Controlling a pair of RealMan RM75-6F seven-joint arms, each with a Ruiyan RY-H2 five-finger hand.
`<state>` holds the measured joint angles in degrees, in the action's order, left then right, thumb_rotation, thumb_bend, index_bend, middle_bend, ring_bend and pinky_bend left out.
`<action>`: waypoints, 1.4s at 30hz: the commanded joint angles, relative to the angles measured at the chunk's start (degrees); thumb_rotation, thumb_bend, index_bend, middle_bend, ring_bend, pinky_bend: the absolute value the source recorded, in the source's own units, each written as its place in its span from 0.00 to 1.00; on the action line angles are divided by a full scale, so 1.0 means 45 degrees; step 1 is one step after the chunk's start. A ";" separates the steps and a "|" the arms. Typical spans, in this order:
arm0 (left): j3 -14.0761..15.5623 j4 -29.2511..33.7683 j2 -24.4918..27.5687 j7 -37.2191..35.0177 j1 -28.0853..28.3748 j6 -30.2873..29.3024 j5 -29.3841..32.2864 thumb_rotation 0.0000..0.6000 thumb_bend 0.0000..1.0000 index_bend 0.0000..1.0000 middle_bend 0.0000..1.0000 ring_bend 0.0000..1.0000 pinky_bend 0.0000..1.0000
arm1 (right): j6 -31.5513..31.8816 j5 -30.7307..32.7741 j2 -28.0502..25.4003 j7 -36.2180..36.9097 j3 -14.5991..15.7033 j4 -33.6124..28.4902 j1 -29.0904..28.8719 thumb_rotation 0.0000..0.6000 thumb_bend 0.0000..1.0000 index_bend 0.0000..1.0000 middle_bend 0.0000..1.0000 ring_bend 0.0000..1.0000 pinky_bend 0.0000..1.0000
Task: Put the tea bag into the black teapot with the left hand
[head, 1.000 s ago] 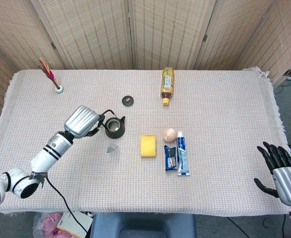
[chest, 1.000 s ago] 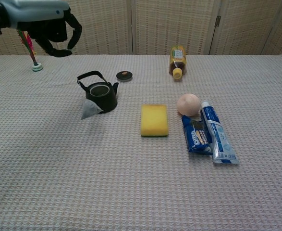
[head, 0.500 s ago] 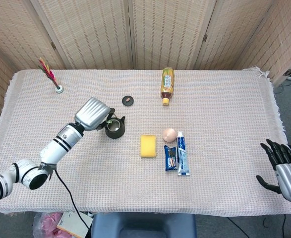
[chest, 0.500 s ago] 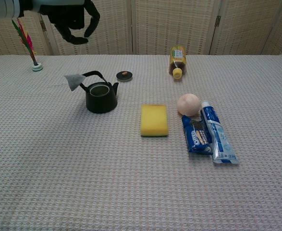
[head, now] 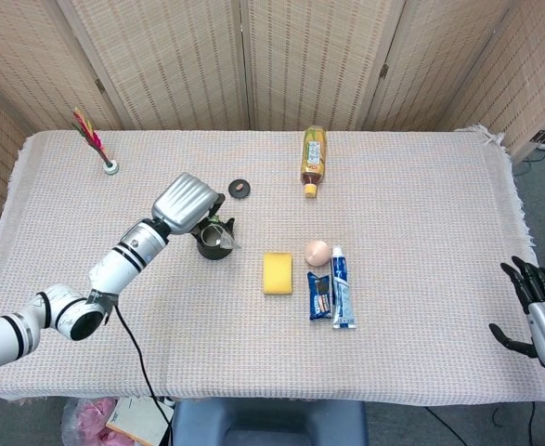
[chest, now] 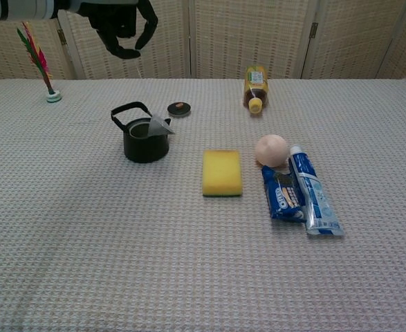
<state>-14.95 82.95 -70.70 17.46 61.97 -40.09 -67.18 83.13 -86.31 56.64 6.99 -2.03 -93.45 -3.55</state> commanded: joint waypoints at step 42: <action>0.1876 -0.1839 -0.2634 -0.4847 -0.1053 -0.1264 -0.3057 1.00 0.40 0.45 1.00 1.00 1.00 | 0.0577 -0.0382 0.0006 0.0043 0.0061 0.0009 0.0349 1.00 0.18 0.00 0.00 0.00 0.00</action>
<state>-6.63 74.17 -82.35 -4.79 57.47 -45.46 -80.88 85.45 -87.84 56.69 7.09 -1.79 -93.38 -2.15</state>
